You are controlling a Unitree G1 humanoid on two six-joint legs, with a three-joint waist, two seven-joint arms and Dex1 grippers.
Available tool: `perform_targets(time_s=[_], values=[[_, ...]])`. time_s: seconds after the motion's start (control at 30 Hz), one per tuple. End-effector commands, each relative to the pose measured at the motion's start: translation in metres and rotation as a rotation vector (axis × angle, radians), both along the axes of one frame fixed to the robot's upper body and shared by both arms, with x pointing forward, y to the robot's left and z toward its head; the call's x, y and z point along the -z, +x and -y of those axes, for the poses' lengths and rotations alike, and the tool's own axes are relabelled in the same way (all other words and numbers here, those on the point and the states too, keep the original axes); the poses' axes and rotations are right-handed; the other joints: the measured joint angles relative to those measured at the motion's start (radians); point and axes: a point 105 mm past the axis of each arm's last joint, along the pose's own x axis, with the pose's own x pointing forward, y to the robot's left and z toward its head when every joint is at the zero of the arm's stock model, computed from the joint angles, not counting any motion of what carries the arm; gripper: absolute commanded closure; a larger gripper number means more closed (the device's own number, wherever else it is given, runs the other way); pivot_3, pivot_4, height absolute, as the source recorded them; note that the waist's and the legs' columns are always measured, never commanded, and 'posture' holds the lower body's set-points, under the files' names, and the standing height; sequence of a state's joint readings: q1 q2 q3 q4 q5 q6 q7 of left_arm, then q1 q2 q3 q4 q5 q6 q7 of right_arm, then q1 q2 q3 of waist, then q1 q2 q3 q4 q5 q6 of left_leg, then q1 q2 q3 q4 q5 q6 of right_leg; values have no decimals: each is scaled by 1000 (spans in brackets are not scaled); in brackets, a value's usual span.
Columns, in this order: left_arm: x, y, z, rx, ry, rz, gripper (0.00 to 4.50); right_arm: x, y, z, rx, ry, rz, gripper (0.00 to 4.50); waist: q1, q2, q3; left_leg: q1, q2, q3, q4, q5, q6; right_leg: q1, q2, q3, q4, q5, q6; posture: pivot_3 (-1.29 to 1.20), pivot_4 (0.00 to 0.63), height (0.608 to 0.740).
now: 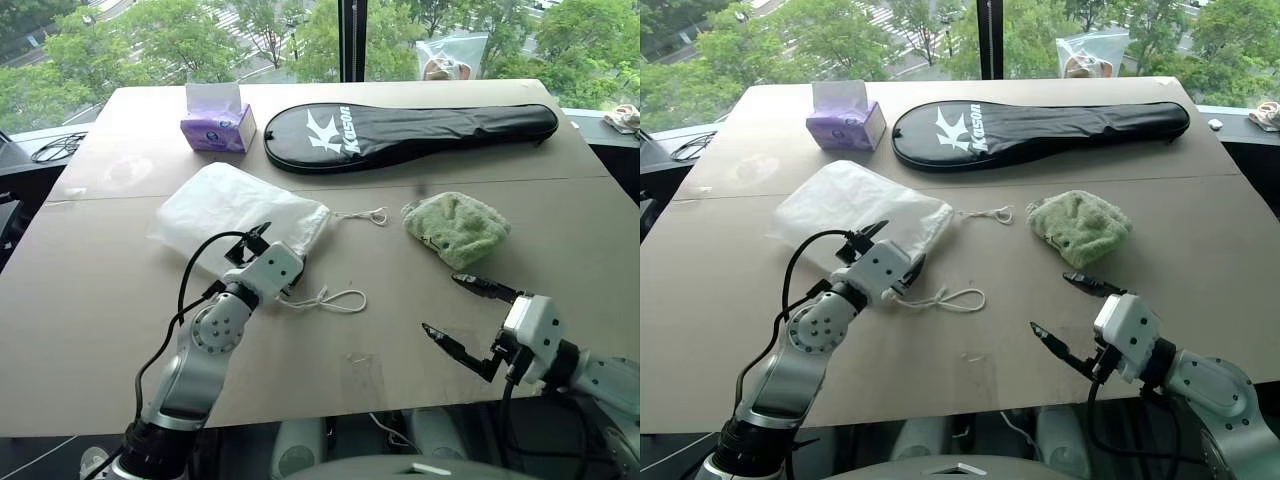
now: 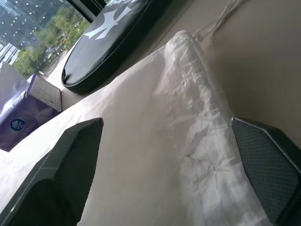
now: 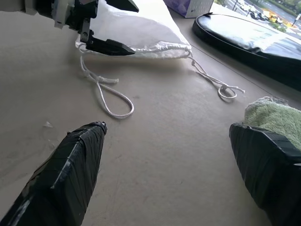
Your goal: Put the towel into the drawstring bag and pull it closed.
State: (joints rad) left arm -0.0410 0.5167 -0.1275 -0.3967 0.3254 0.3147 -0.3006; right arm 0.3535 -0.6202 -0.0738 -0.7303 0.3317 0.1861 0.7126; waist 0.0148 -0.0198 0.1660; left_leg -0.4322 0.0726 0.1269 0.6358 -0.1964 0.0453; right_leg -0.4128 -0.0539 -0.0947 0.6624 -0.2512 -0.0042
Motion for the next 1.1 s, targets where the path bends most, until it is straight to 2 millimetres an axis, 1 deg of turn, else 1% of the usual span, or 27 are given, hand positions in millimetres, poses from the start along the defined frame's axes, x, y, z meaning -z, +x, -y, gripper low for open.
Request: perform_targets(time_s=[0.03, 0.17, 0.33, 0.43, 0.63, 0.73, 0.77, 0.8, 0.83, 0.93, 0.97, 1.0, 1.03, 1.1], values=[[-7, 2, -1, -5, 13, 30, 0, -12, -4, -4, -24, 7, 43, 26, 0, 0, 0, 0, 0, 0, 0, 0, 0, 0, 0, 0, 0, 0, 0, 0, 150, 740], [-5, 3, -1, 3, 11, 14, 0, -12, -4, -4, -22, 5, 39, 26, 0, 0, 0, 0, 0, 0, 0, 0, 0, 0, 0, 0, 0, 0, 0, 0, 150, 740], [-7, 8, -3, -8, 18, 21, 0, -12, -3, -4, -19, 4, 40, 26, 0, 0, 0, 0, 0, 0, 0, 0, 0, 0, 0, 0, 0, 0, 0, 0, 150, 740], [-5, 12, -7, -30, 10, 4, 0, -12, -2, -4, -19, 5, 42, 26, 0, 0, 0, 0, 0, 0, 1, 0, 0, 0, 0, 0, 0, 0, 0, 0, 150, 740], [0, 18, -8, -44, 13, -18, 0, -15, 1, -3, -2, 22, 37, 26, 0, 0, 0, 0, 0, 0, 1, 0, 0, 1, 0, 0, 1, 0, 0, 0, 150, 740], [5, 22, -13, -80, 2, -43, 808, -14, 4, -1, 15, 41, -4, 0, 0, -1, 0, 0, 0, 0, 1, 0, 0, 1, 0, 0, 1, 0, 0, 0, 150, 740], [7, 24, -16, -98, -21, -60, 1338, -13, 5, 0, 17, 60, -37, 0, 0, -1, -1, 0, 0, 0, 2, 0, 0, 1, 0, 0, 1, 0, 0, 0, 150, 740], [8, 26, -19, -120, -48, -78, 1765, -12, 7, 2, 21, 88, -89, 0, 0, -1, -1, 0, 0, 0, 2, 0, 0, 1, 0, 0, 1, 0, 0, 0, 150, 740], [9, 28, -22, -138, -71, -93, 2238, -12, 10, 4, 39, 94, -105, 0, 0, -1, -1, 0, 0, 0, 2, 0, 0, 1, 0, 0, 1, 0, 0, 0, 150, 740], [11, 34, -30, -182, -163, -150, 3607, -17, 25, 16, 125, 103, -100, 0, -1, -1, -1, 1, 0, 0, 3, 0, 0, 1, 0, 0, 2, 0, 0, 0, 150, 740], [11, 35, -32, -192, -198, -170, 4188, -18, 28, 18, 145, 98, -98, 0, -1, -1, -1, 0, 0, 0, 3, 0, 0, 1, 0, 0, 2, 0, 0, 0, 150, 740], [16, 37, -35, -216, -308, -248, 4410, -17, 31, 21, 172, 84, -105, 0, -1, -1, -1, 0, 0, 0, 3, 0, 0, 1, 1, 0, 3, 0, 0, 0, 150, 740], [19, 38, -35, -225, -387, -306, 4410, -16, 34, 23, 189, 75, -113, 0, 0, -1, -1, 0, 0, 0, 3, 0, 0, 1, 1, 0, 3, 0, 0, 0, 150, 740], [16, 44, -38, -256, -685, -444, 4410, -12, 39, 29, 242, 41, -113, 0, 2, -2, -2, 0, 0, -1, 4, 0, 0, 1, 1, -1, 3, 0, 0, 0, 150, 740]])
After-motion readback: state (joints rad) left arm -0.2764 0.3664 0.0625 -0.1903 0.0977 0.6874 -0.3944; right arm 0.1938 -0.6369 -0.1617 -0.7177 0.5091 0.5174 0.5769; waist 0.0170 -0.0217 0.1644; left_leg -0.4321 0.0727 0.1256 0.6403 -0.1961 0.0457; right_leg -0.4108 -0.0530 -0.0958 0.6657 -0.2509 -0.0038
